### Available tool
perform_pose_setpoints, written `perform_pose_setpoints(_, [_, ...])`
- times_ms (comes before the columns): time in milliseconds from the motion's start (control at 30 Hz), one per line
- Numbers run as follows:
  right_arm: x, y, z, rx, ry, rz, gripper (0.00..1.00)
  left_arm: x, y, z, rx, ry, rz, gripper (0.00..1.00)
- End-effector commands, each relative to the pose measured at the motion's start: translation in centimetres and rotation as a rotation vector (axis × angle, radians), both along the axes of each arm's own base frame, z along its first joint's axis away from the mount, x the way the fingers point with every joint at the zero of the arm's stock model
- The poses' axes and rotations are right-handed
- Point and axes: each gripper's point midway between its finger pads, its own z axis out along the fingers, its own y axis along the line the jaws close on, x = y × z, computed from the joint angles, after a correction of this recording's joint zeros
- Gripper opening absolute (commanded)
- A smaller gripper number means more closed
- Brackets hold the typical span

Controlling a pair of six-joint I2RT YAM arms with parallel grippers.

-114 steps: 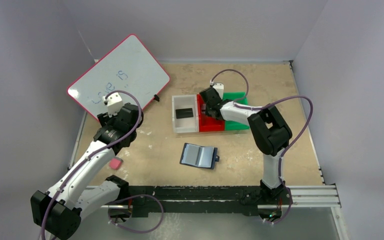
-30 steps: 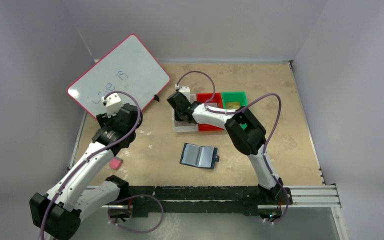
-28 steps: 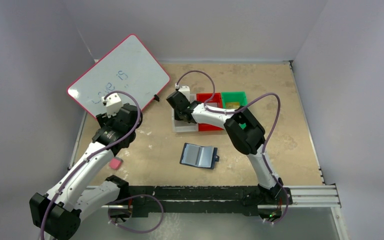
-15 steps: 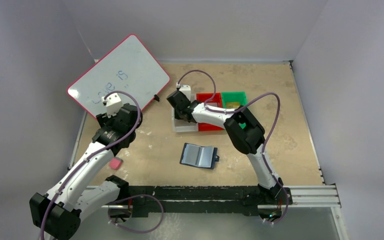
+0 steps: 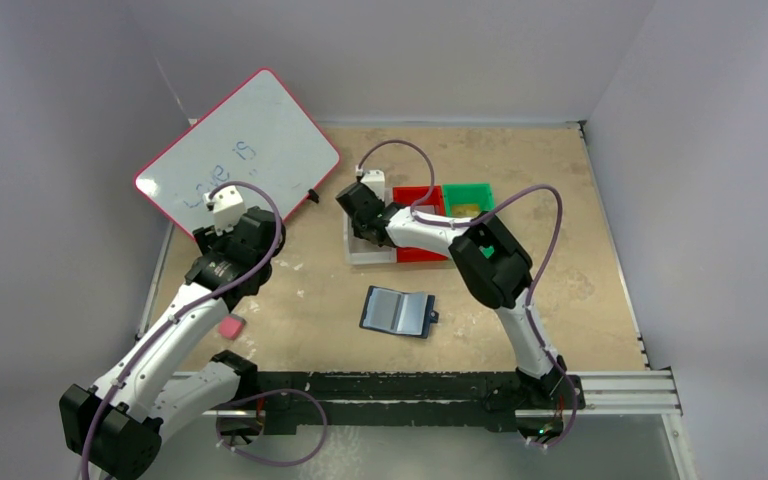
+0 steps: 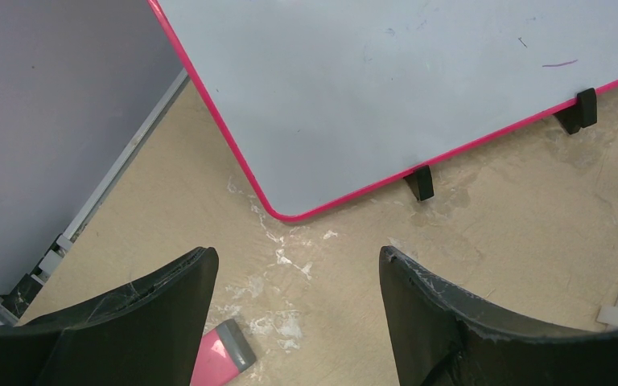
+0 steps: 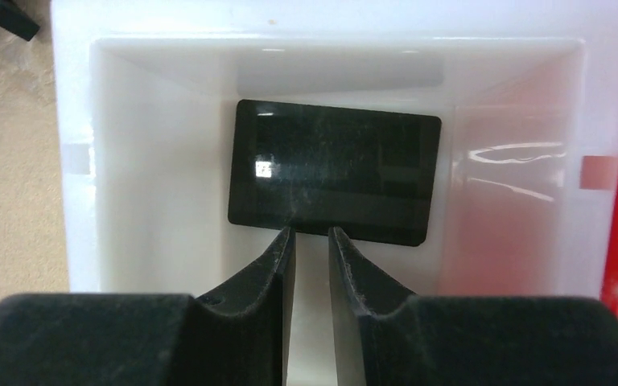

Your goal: Take the credit cards out of the card holder

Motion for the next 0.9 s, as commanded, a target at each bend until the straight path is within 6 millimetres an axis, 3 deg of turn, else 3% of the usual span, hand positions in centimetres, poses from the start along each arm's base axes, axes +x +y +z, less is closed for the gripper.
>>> perform_pose_setpoints(0, [-0.5, -3.2, -1.8, -0.109, 0.030, -0.062, 0.25, 0.6, -0.1, 1.8, -0.008, -0.044, -0.001, 0.73])
perform_pose_setpoints(133, [-0.4, -3.1, -1.6, -0.109, 0.023, -0.049, 0.25, 0.6, -0.1, 1.8, -0.008, -0.045, 0.000, 0.73])
perform_pose_setpoints(233, [-0.2, -2.5, -0.1, -0.082, 0.001, -0.024, 0.27, 0.6, -0.1, 1.7, -0.008, -0.041, -0.003, 0.73])
perform_pose_setpoints(367, [-0.1, -0.8, 5.3, -0.006, -0.078, 0.046, 0.40, 0.6, -0.1, 1.9, -0.008, -0.041, -0.005, 0.73])
perform_pose_setpoints(433, [-0.7, -0.8, 9.0, 0.028, -0.131, 0.075, 0.44, 0.6, -0.1, 2.0, -0.011, -0.043, -0.005, 0.74])
perform_pose_setpoints(533, [-2.0, -1.5, 11.7, 0.046, -0.175, 0.081, 0.48, 0.5, -0.4, 2.2, -0.025, -0.046, -0.028, 0.78])
perform_pose_setpoints(633, [-3.7, -2.6, 12.0, 0.055, -0.154, 0.086, 0.56, 0.4, -0.7, 2.3, -0.045, -0.066, -0.050, 0.80])
perform_pose_setpoints(767, [-6.3, -3.9, 11.1, 0.061, -0.078, 0.041, 0.58, 0.3, -0.6, 2.4, -0.047, -0.075, -0.051, 0.80])
perform_pose_setpoints(867, [-9.7, -3.0, 10.6, 0.088, -0.049, 0.047, 0.58, 0.4, -0.7, 2.2, -0.044, -0.062, -0.055, 0.80])
